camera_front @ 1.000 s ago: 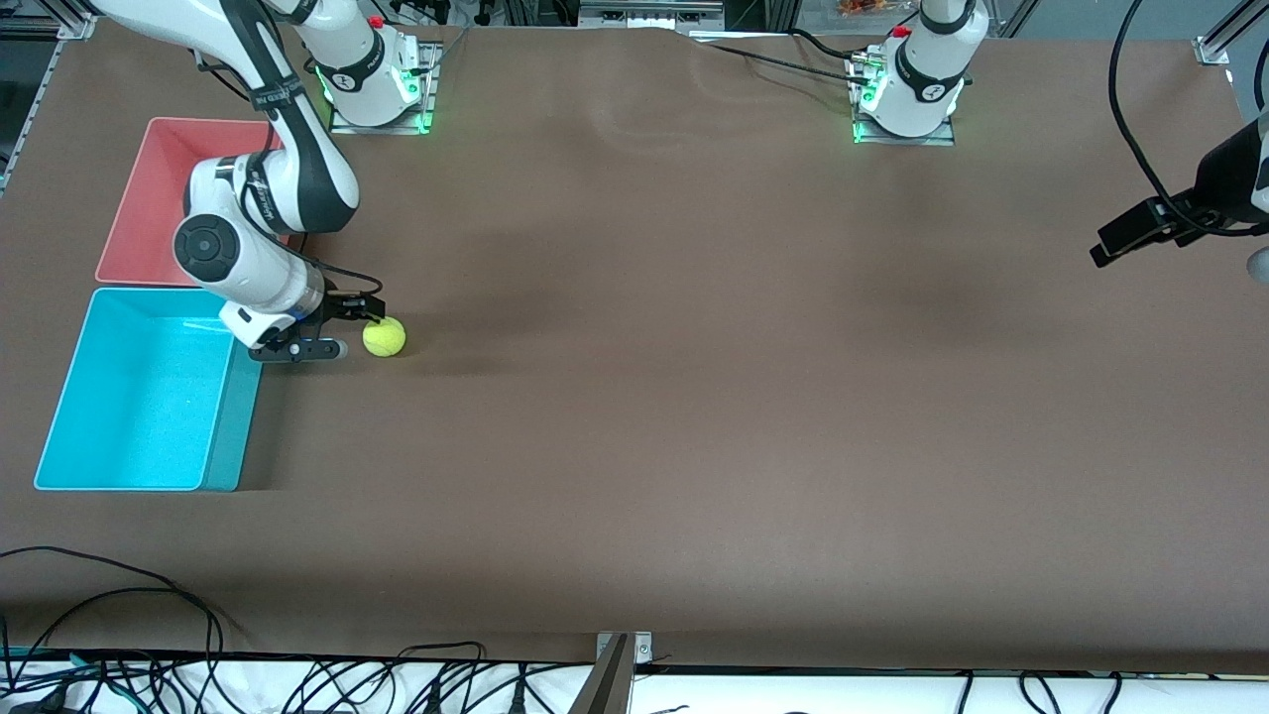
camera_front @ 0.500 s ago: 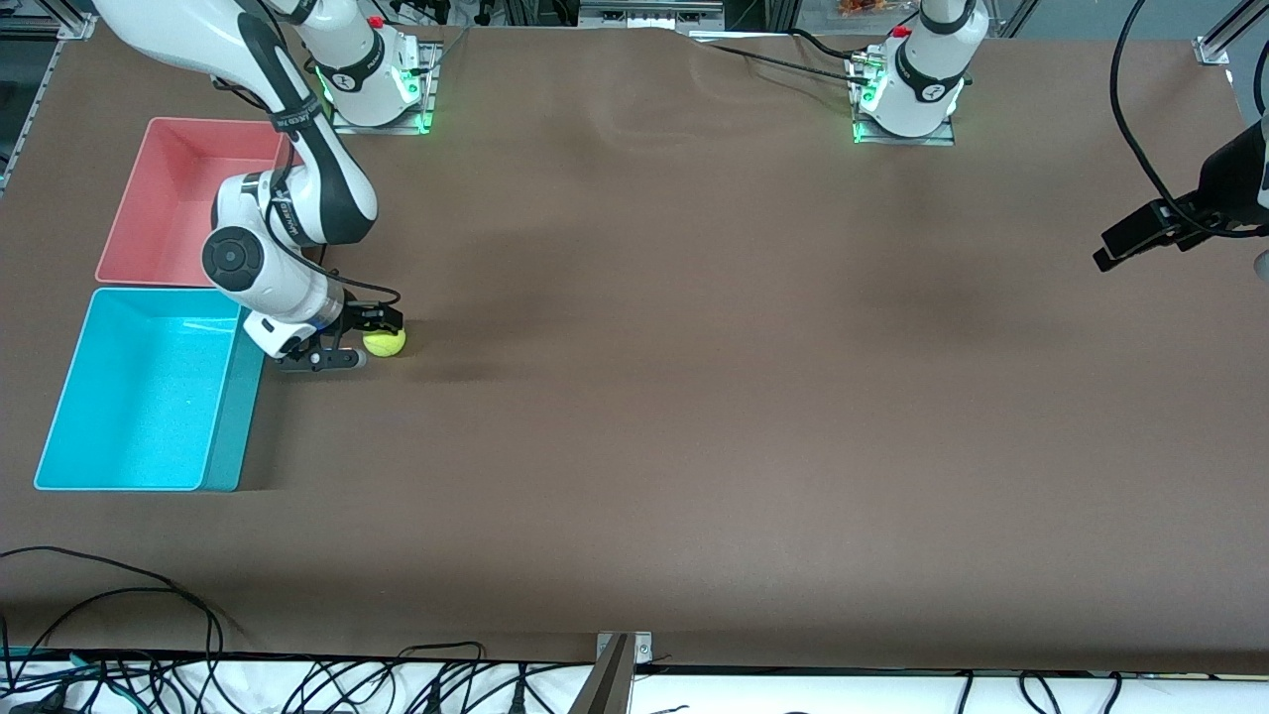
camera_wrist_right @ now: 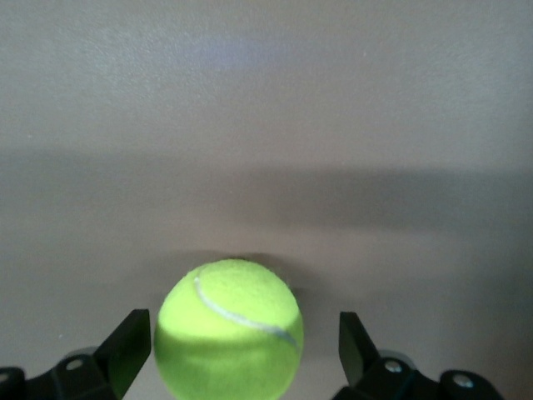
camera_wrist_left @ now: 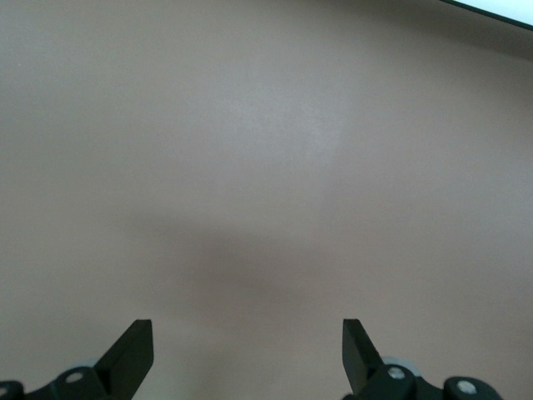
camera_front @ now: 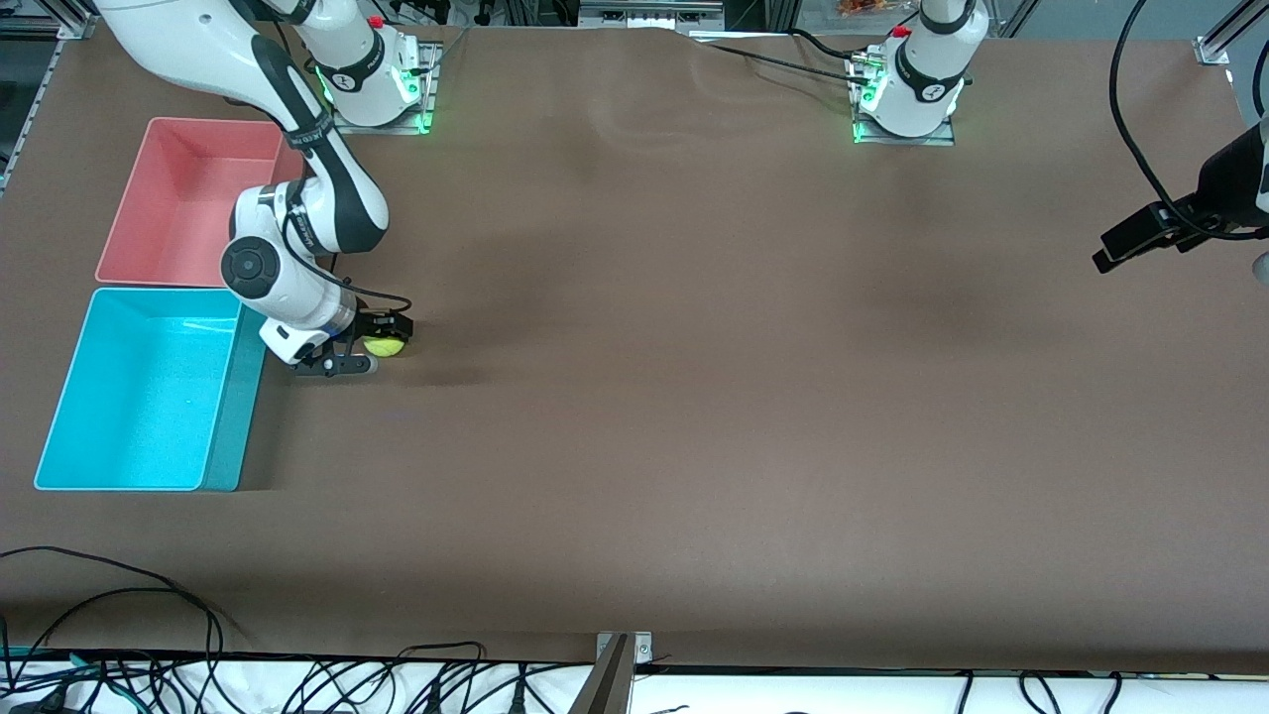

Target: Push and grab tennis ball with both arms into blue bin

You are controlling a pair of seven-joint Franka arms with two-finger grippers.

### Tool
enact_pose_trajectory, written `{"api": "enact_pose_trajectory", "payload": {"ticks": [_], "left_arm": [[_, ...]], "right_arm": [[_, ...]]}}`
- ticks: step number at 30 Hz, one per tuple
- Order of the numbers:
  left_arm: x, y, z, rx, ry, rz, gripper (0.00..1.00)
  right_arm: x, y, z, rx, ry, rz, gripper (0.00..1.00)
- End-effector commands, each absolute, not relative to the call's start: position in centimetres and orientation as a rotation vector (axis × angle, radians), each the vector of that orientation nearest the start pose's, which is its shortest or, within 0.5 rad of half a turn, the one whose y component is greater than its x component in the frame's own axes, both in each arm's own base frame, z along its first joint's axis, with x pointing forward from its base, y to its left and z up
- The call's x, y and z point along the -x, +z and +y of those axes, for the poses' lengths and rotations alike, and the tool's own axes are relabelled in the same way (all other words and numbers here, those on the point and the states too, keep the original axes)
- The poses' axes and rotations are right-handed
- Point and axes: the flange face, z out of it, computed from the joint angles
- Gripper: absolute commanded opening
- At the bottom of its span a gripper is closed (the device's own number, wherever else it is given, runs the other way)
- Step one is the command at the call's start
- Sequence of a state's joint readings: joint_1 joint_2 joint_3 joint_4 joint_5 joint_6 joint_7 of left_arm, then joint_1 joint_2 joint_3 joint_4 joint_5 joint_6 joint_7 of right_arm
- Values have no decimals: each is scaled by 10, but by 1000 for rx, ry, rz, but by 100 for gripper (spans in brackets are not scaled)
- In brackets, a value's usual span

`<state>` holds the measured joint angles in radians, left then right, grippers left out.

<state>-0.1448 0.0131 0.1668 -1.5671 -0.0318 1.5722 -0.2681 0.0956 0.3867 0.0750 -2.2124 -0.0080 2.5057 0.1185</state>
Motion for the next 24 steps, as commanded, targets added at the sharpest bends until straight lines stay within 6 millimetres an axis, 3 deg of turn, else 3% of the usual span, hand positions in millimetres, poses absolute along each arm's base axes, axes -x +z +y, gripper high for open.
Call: {"api": "enact_pose_trajectory", "payload": {"ticks": [1, 7, 10, 17, 24], "left_arm": [[-558, 620, 7, 3151, 2, -434, 100], [-558, 620, 7, 3149, 2, -433, 100], [-558, 620, 7, 3149, 2, -433, 100], [-558, 620, 8, 3137, 0, -432, 100], [-558, 620, 8, 3137, 0, -432, 100]], "right_arm": [[-533, 189, 96, 3116, 141, -82, 88], [-532, 188, 96, 3116, 152, -94, 58], [-532, 189, 96, 3116, 155, -94, 48], [-538, 203, 97, 3117, 152, -105, 45], [-567, 267, 95, 3125, 225, -101, 45]]}}
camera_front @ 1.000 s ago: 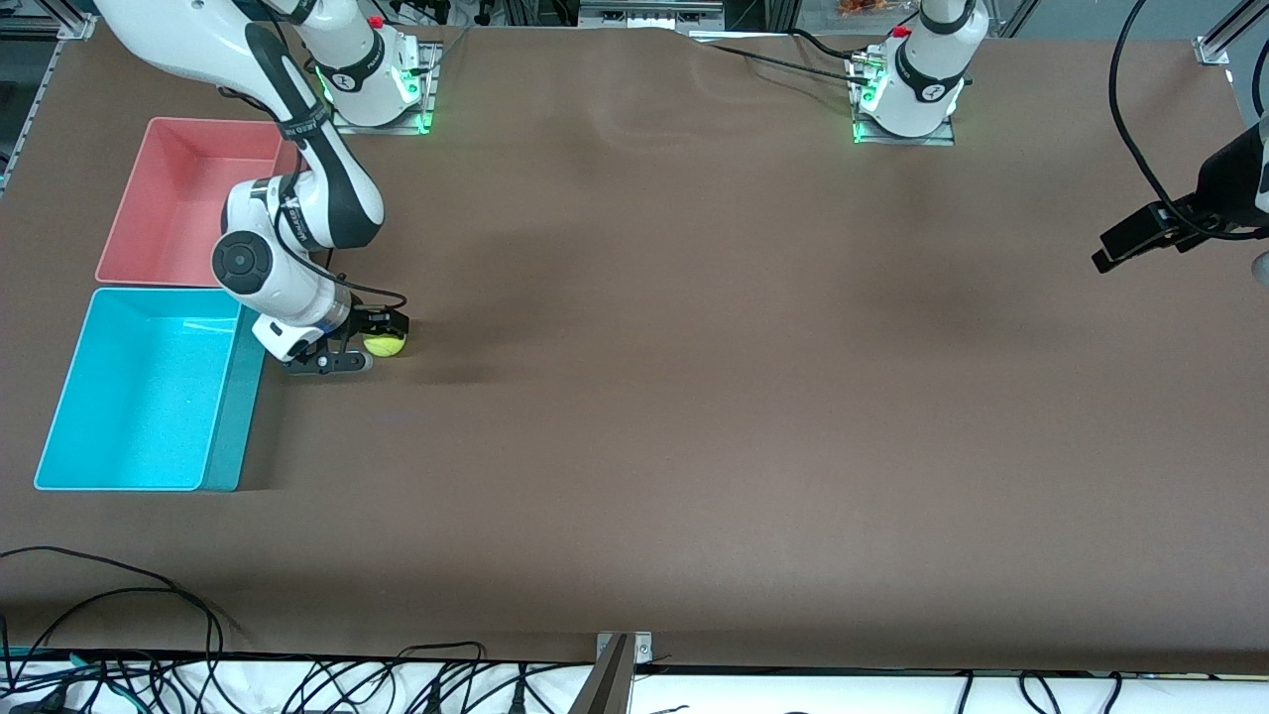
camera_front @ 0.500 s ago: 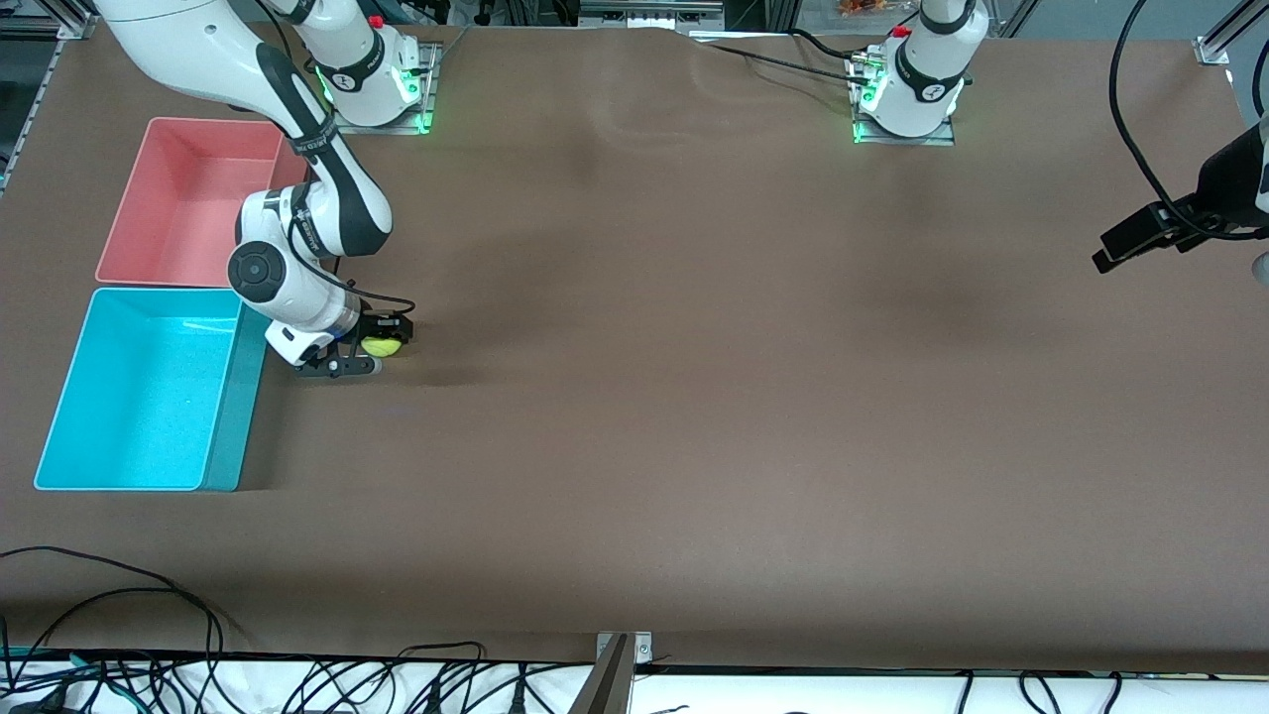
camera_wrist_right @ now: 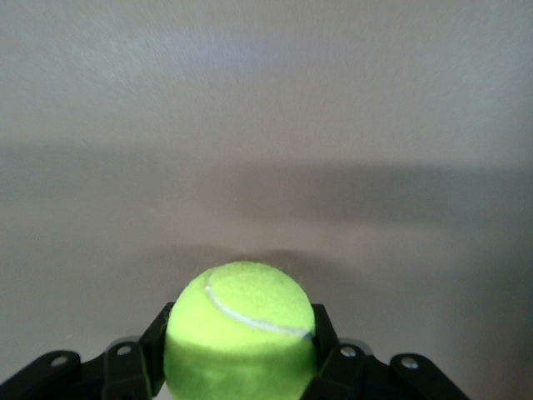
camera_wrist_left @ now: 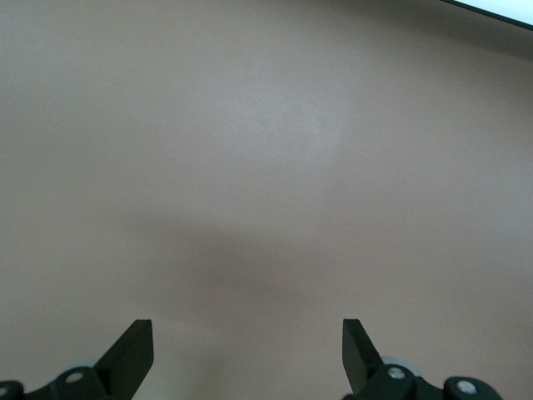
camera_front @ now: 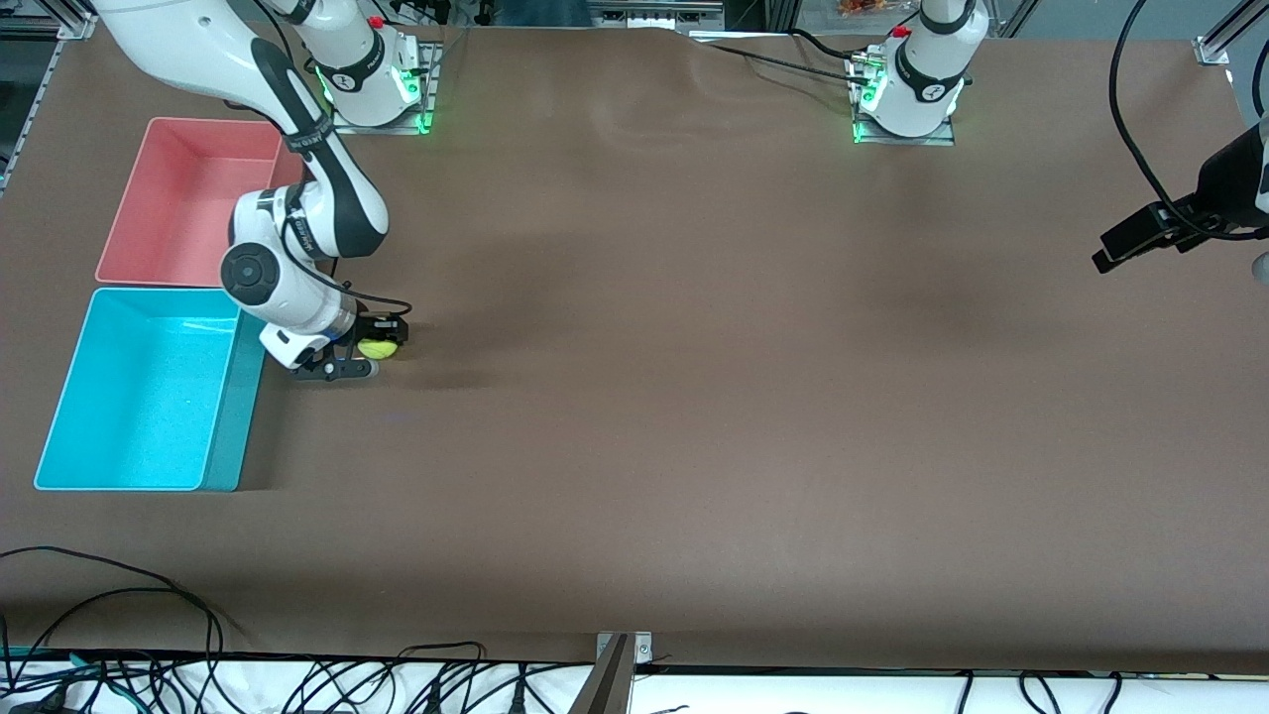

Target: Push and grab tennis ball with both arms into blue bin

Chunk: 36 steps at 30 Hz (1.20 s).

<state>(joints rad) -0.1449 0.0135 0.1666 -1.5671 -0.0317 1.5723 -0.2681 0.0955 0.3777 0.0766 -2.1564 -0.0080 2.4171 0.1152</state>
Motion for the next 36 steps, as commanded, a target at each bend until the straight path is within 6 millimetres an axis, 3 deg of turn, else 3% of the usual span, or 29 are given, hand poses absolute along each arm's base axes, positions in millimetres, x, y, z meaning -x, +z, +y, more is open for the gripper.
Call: {"api": "enact_pose_trajectory", "payload": {"ticks": [1, 5, 10, 14, 20, 25, 29, 32, 36], "left_arm": [[-558, 620, 8, 3137, 0, -432, 100], [-558, 620, 8, 3137, 0, -432, 100], [-558, 620, 8, 3137, 0, -432, 100], [-558, 620, 8, 3137, 0, -432, 100], [-558, 619, 8, 3137, 2, -431, 100], [-558, 619, 8, 3137, 2, -431, 100], [-558, 619, 8, 3137, 2, -431, 100], [-558, 619, 8, 3137, 2, -431, 100], [-558, 619, 8, 3137, 2, -431, 100]], "right_arm": [[-572, 280, 92, 3126, 237, -100, 46], [-590, 327, 80, 3123, 287, -152, 45], [-610, 381, 34, 3124, 357, -204, 45], [-616, 400, -8, 3110, 394, -298, 45], [-613, 393, -71, 3100, 426, -374, 46], [-614, 382, -104, 3124, 437, -411, 46], [-613, 356, -126, 3112, 486, -410, 46], [-610, 324, -137, 3076, 555, -438, 46], [-607, 302, -164, 3053, 565, -465, 46]]}}
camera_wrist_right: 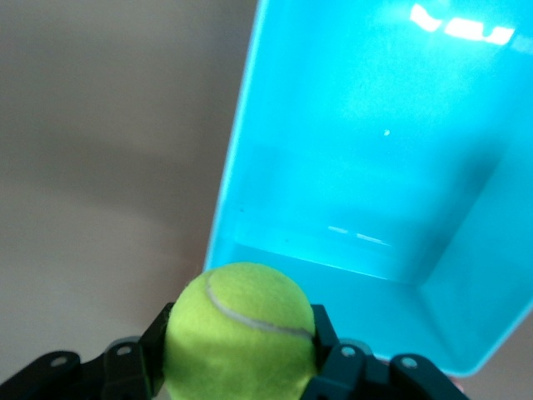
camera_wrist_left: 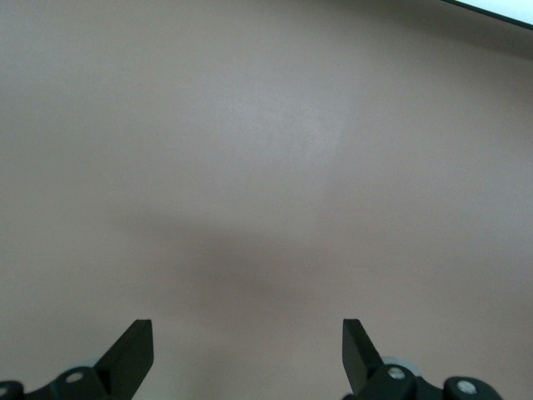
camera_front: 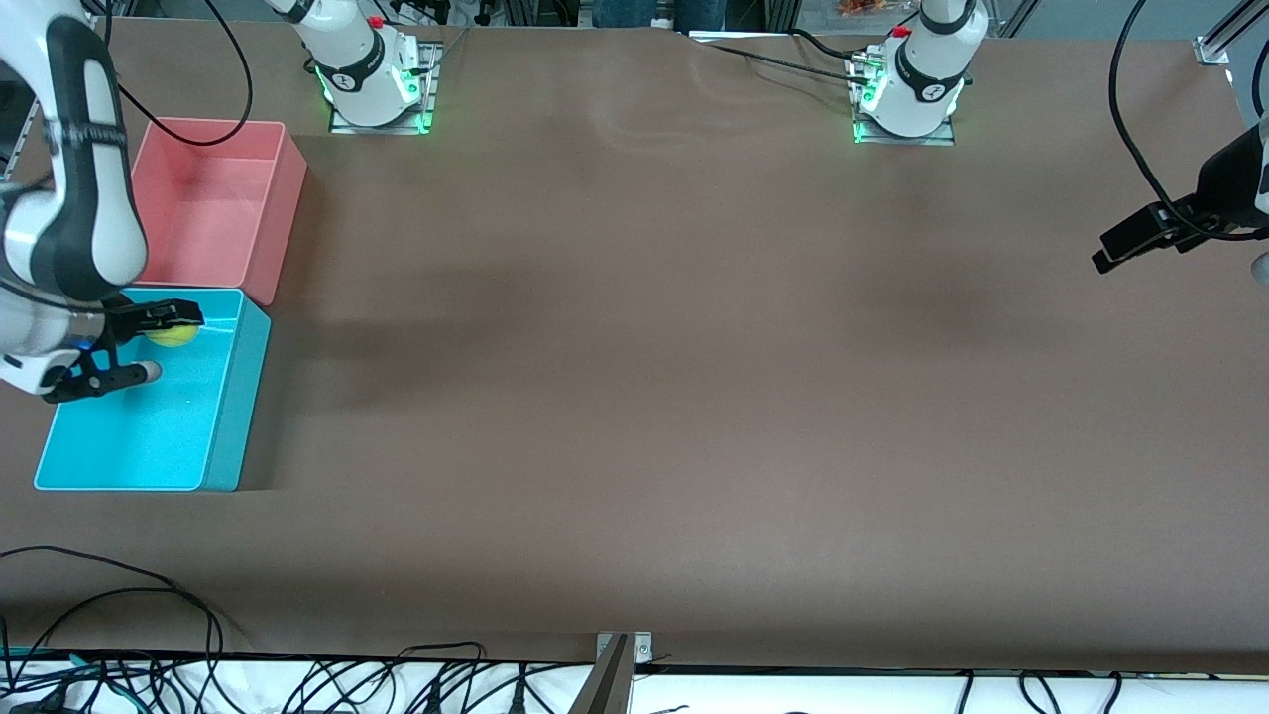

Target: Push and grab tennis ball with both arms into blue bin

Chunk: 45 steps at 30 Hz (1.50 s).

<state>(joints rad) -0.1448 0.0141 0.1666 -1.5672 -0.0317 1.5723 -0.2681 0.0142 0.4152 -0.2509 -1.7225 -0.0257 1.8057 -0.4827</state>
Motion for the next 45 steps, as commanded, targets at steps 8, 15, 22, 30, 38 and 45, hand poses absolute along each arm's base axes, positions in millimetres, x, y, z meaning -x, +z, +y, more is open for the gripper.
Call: {"api": "enact_pose_trajectory", "payload": {"ticks": [8, 15, 22, 30, 38, 45], "left_arm": [[-558, 619, 8, 3137, 2, -431, 100], [-558, 619, 7, 3137, 4, -429, 100], [-558, 619, 7, 3137, 4, -431, 100], [-558, 619, 7, 3137, 4, -431, 100], [-558, 619, 8, 3136, 4, -434, 100], [-558, 619, 7, 3137, 4, -429, 100]], "right_arm": [[-603, 251, -186, 2984, 564, -512, 46], [-598, 224, -201, 2931, 549, -534, 48], [-595, 212, -204, 2908, 549, -509, 100], [-598, 217, -203, 2906, 541, -505, 100], [-614, 253, -196, 2908, 524, -522, 100], [-631, 313, -186, 2866, 604, -487, 100]]}}
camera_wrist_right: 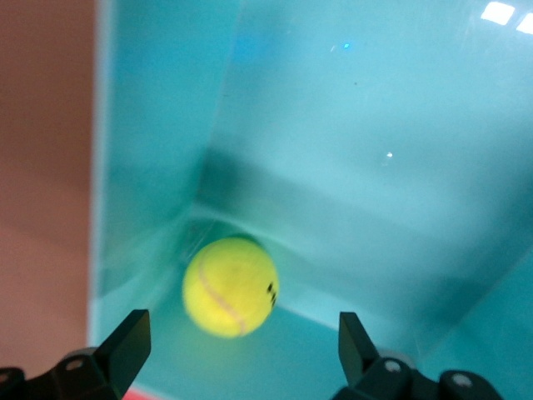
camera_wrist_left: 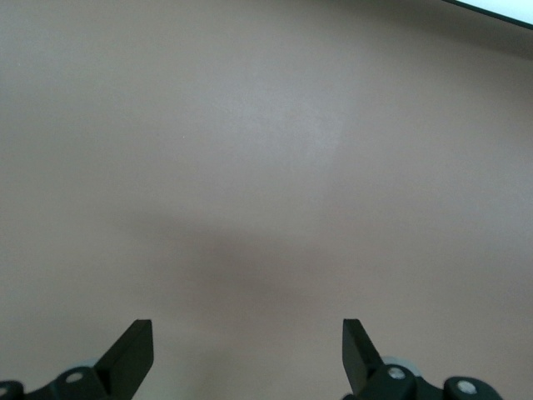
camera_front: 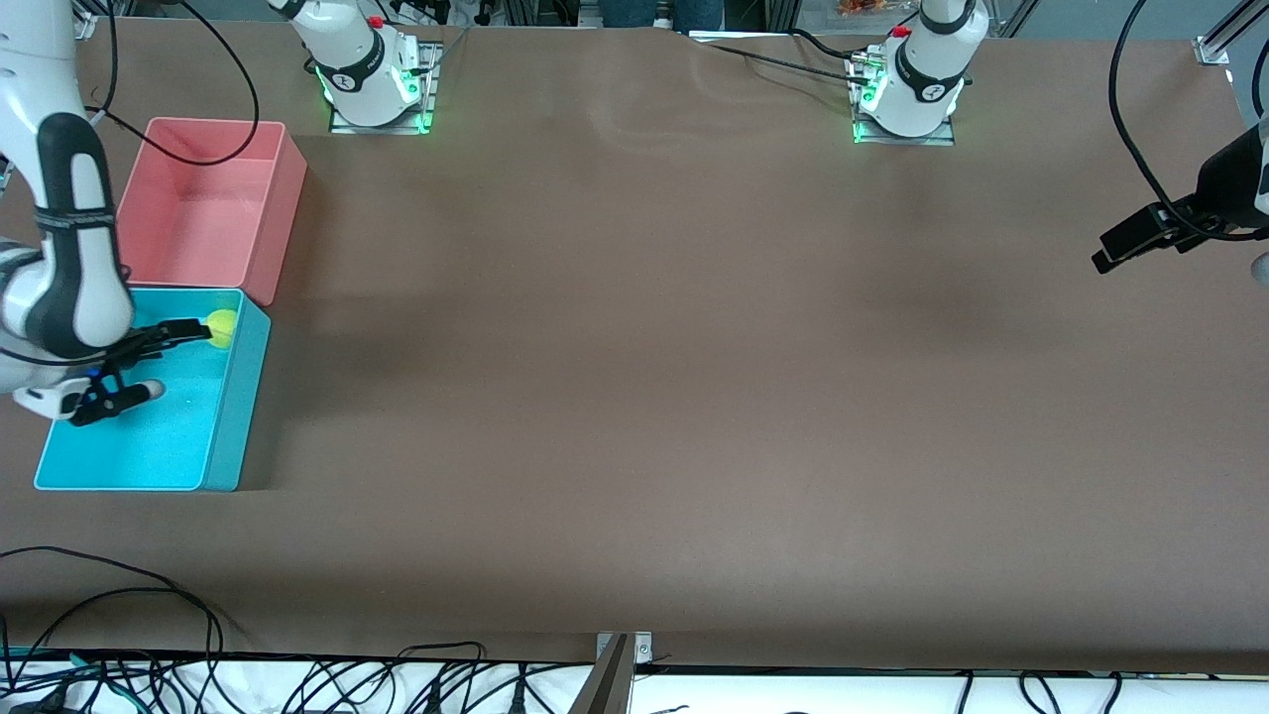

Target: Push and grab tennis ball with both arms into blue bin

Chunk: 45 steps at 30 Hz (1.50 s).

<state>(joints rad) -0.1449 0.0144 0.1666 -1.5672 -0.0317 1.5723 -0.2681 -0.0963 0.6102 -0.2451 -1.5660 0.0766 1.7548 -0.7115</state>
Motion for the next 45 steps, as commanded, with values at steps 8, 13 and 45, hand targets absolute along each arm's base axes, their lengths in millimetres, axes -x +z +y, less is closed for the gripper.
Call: {"api": "enact_pose_trajectory", "payload": {"ticks": [8, 13, 45], "left_arm": [[-558, 619, 8, 3136, 7, -434, 100], [-558, 619, 8, 3136, 4, -434, 100], [-558, 619, 8, 3136, 4, -434, 100]], "right_arm": [[-644, 398, -142, 2906, 678, -380, 100], [-647, 458, -100, 2984, 669, -308, 100], [-551, 591, -5, 3113, 202, -124, 100]]}}
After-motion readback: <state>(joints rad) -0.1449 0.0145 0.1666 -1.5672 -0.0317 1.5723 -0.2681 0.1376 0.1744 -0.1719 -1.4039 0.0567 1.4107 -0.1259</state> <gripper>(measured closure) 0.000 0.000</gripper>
